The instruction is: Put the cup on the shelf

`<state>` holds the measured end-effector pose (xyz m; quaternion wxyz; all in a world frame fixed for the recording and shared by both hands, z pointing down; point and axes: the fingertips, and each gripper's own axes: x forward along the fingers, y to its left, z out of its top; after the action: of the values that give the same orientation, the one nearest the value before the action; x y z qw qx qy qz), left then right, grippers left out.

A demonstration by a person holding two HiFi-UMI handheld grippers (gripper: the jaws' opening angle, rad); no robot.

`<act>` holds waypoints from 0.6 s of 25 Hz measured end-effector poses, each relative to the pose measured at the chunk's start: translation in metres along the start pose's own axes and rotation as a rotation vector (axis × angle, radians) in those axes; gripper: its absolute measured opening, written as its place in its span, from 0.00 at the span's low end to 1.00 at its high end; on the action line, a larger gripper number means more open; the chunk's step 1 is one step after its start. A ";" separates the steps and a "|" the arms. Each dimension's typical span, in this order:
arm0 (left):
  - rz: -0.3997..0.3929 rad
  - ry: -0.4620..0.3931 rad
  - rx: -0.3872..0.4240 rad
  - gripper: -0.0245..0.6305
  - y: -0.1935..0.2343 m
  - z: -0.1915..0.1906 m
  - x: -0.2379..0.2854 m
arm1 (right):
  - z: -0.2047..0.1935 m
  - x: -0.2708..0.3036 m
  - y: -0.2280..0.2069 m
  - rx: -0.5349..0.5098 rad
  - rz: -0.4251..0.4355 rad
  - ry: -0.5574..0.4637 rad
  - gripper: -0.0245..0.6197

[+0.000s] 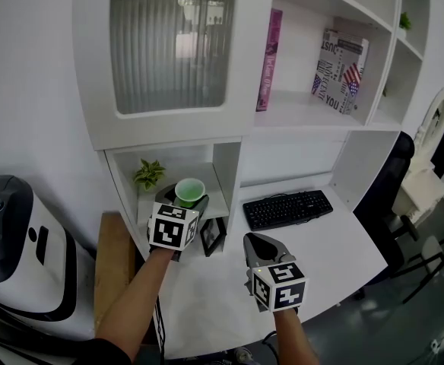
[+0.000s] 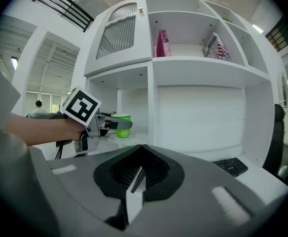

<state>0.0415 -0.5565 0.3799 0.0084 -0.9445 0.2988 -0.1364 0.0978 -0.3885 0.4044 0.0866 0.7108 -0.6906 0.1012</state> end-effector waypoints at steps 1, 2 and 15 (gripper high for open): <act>0.007 0.008 0.007 0.52 0.000 -0.001 0.001 | 0.001 -0.001 -0.002 0.001 -0.004 -0.001 0.07; 0.012 0.016 0.012 0.52 0.000 -0.001 0.001 | 0.001 -0.003 -0.003 0.001 -0.007 -0.003 0.07; 0.021 0.052 0.005 0.53 -0.001 -0.004 0.004 | -0.003 -0.009 -0.013 -0.001 0.004 0.004 0.07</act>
<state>0.0444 -0.5575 0.3850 0.0042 -0.9374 0.3084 -0.1616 0.1108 -0.3785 0.4047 0.0879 0.7092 -0.6920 0.1025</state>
